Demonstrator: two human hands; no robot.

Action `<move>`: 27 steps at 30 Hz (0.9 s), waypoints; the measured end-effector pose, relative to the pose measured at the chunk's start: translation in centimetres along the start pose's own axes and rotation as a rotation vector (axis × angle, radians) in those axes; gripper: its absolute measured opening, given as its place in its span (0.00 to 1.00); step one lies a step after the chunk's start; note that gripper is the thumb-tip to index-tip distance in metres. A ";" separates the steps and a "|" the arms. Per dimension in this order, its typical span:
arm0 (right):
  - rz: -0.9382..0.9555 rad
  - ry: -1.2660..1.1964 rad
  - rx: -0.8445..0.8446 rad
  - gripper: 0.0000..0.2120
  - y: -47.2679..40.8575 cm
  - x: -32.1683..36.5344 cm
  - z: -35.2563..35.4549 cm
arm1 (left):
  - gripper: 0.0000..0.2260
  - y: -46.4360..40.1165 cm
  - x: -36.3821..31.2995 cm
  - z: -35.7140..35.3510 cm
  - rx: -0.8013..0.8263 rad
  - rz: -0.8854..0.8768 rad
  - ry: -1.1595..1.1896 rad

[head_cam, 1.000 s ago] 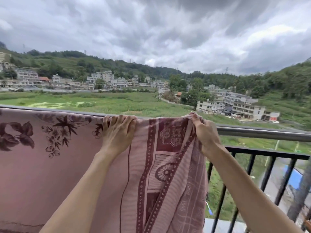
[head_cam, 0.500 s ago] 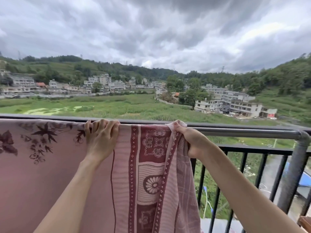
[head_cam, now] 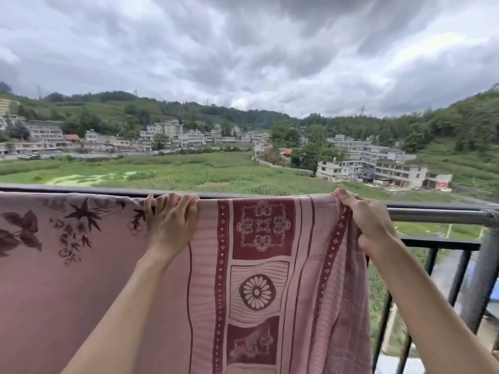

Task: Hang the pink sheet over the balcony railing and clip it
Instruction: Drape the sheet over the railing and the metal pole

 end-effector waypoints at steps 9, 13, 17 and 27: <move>-0.112 -0.017 -0.014 0.15 1.4 -4.7 1.8 | 0.21 1.0 -3.1 0.7 -0.061 -0.007 0.056; -0.270 -0.097 0.034 0.17 0.6 -6.1 1.5 | 0.23 3.1 -11.3 0.0 -0.001 -0.267 0.132; -0.360 -0.099 0.209 0.18 0.2 -6.1 0.6 | 0.19 3.4 -19.2 -1.4 0.056 -0.366 0.264; -0.264 -0.153 0.343 0.13 -3.7 -5.4 3.8 | 0.28 3.6 -21.1 -5.6 0.083 -0.218 0.037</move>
Point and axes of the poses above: each hand's wrist, its own y-axis away from the middle knuckle, its own z-axis out of the back of the hand, x = y × z, the point moved 8 cm from there along -y, towards the middle knuckle, and after that the axes turned 7 degrees about -x, right-handed, at the moved point
